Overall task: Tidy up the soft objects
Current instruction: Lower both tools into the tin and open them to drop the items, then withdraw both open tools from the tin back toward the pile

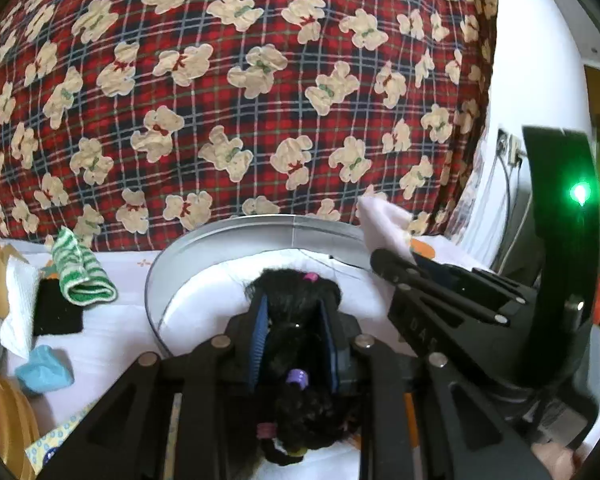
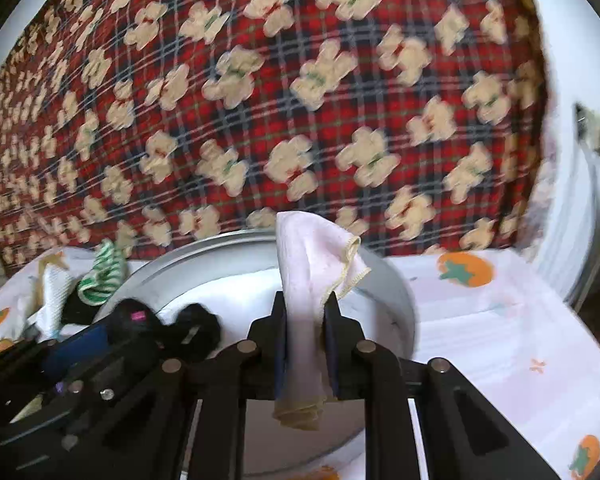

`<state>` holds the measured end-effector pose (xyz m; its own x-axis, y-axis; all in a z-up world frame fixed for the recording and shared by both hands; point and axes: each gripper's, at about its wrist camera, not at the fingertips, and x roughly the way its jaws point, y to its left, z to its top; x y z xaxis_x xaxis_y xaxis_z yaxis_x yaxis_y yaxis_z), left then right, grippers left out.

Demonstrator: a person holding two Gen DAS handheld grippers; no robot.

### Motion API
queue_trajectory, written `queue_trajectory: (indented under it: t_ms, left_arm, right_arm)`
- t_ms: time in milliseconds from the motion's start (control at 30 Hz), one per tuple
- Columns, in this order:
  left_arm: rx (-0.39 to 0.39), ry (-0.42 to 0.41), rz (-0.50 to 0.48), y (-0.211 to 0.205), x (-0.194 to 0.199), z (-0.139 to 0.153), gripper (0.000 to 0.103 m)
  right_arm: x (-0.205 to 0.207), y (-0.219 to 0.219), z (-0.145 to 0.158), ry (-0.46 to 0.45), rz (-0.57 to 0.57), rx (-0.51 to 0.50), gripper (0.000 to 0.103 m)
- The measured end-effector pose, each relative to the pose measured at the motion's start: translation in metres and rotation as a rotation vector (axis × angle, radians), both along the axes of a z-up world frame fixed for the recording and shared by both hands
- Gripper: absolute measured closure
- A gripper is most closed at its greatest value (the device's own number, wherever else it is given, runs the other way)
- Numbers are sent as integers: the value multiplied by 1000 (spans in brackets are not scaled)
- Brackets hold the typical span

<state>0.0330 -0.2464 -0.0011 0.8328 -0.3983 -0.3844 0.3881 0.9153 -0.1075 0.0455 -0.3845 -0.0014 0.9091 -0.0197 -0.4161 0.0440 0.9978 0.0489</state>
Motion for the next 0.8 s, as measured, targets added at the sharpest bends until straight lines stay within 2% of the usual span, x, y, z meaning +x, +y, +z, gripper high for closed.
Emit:
queue_trajectory:
  t_ms: [100, 133, 167, 200, 233, 267, 300, 333, 367, 433, 633, 800]
  left_arm:
    - [-6, 12, 10, 2, 6, 0, 74]
    - [-14, 17, 17, 4, 7, 0, 67]
    - [-19, 19, 32, 7, 8, 0, 56]
    - [-24, 18, 52, 10, 9, 0, 49]
    - [-31, 17, 70, 13, 9, 0, 34]
    - [-45, 15, 95, 17, 8, 0, 19]
    - [-66, 15, 117, 23, 8, 1, 11]
    - [-84, 15, 125, 27, 8, 1, 0]
    - [-109, 15, 127, 32, 7, 2, 0]
    - [-143, 5, 109, 36, 5, 5, 0]
    - [-82, -35, 101, 30, -1, 10, 0]
    - [-29, -89, 106, 26, -11, 13, 0]
  right_arm:
    - [8, -3, -3, 39, 51, 38, 84]
    - [12, -5, -5, 56, 68, 59, 80]
    - [14, -7, -6, 65, 71, 74, 72]
    - [14, -10, -6, 68, 68, 93, 68]
    - [13, -13, -6, 63, 63, 105, 58]
    - [11, -16, -5, 46, 56, 123, 48]
    - [7, -20, -3, 17, 46, 147, 42]
    - [4, -22, -1, -3, 38, 159, 32]
    - [0, -25, 2, -31, 36, 175, 23]
    - [-8, -26, 8, -81, 37, 189, 20]
    - [-24, -27, 19, -169, -52, 165, 20]
    - [-28, -30, 21, -181, -119, 148, 20]
